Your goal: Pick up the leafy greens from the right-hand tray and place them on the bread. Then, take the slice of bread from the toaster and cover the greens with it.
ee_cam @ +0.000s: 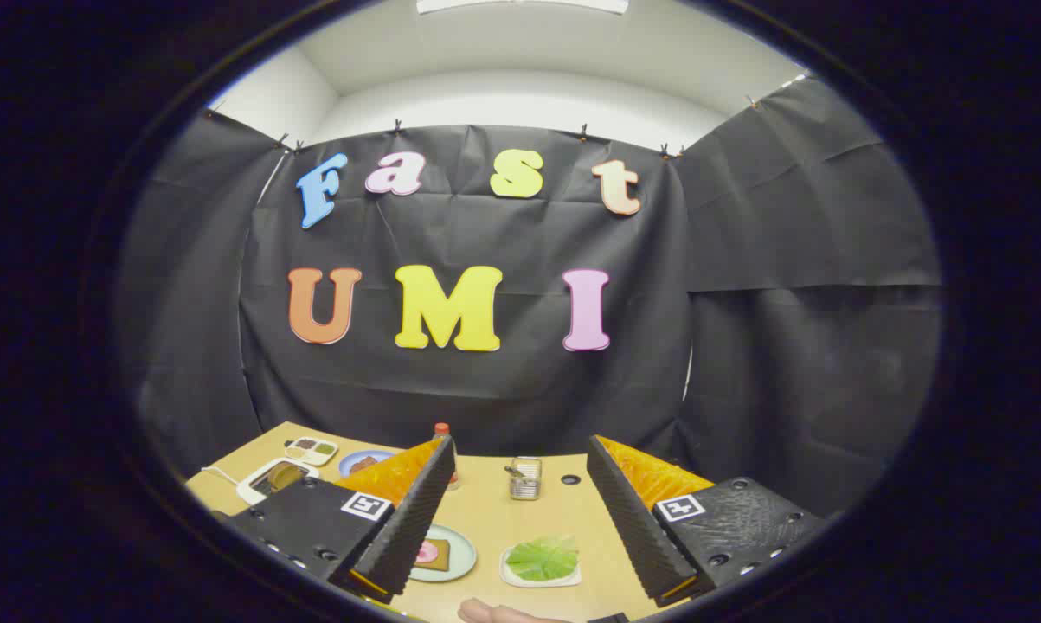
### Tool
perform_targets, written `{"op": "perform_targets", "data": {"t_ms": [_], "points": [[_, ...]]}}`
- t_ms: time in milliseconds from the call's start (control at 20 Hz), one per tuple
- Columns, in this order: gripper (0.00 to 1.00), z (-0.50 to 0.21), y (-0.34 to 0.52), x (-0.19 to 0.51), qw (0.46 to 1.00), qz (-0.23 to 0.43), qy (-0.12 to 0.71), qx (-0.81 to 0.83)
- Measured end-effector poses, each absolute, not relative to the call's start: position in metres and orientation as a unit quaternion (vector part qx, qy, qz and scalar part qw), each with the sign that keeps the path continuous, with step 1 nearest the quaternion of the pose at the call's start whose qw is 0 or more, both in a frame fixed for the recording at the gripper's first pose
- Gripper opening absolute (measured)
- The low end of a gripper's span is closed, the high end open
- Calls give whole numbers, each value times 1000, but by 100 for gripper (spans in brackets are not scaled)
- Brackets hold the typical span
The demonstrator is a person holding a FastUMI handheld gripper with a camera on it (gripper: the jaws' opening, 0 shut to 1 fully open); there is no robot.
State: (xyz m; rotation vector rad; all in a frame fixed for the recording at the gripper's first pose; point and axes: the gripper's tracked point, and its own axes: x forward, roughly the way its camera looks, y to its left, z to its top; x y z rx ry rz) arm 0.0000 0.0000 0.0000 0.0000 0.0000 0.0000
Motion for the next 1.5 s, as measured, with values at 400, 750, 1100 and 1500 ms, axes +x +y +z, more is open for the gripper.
{"op": "perform_targets", "data": {"t_ms": [400,750,1100,1500], "points": [[95,-2,-13,15,1000,13,1,-19],[95,-19,-46,37,1000,28,12,-3],[95,-101,-87,99,996,44,77,-9],[96,-229,-95,173,973,96,207,-34]]}}
